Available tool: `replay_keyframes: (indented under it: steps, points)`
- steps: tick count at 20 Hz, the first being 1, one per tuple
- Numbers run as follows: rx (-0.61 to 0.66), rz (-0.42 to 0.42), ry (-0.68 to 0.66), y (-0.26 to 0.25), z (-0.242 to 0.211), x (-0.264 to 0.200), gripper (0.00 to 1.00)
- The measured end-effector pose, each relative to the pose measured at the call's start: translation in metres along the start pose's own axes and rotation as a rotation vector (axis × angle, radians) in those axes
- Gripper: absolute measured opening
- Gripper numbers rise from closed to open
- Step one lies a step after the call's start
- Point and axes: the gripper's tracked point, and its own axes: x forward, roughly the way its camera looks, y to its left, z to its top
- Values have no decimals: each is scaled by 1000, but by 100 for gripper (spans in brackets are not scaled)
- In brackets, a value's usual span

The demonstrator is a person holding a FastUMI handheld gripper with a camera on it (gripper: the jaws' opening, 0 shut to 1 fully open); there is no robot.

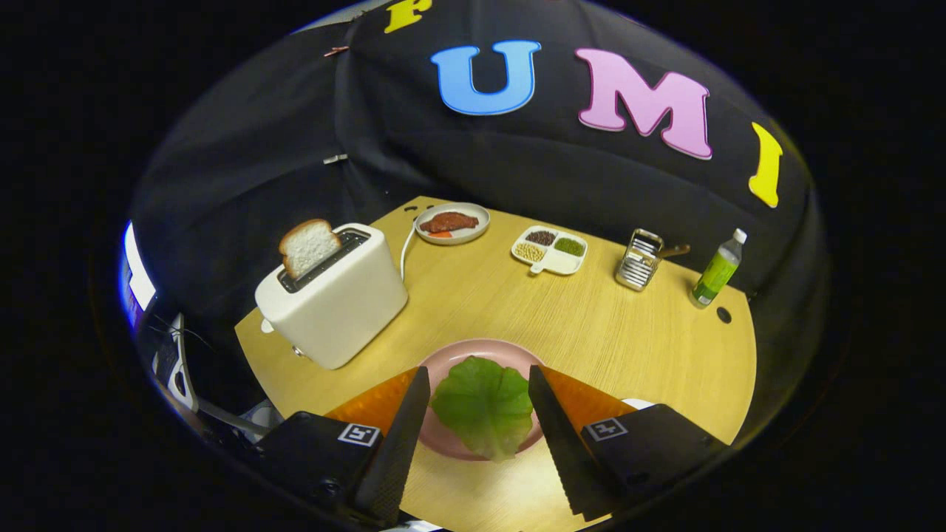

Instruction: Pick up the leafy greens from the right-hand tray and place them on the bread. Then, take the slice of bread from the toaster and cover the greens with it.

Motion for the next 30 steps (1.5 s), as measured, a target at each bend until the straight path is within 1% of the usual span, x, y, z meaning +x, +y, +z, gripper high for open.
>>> replay_keyframes:
  steps: [5, 10, 12, 15, 17, 19, 23, 26, 30]
  points:
    - [-76, 36, -142, 38, 44, -50, 84]
    - [-81, 123, -217, 94, 82, -91, 82]
    - [-97, 143, -244, 113, 100, -100, 82]
    - [-116, 203, -291, 150, 128, -108, 82]
    - [-117, 215, -306, 168, 143, -106, 82]
    - [-104, 206, -309, 184, 156, -95, 82]
    - [-8, 261, -269, 220, 166, -62, 82]
    - [98, 277, -196, 230, 166, -24, 82]
    - [261, 238, -40, 227, 147, 47, 83]
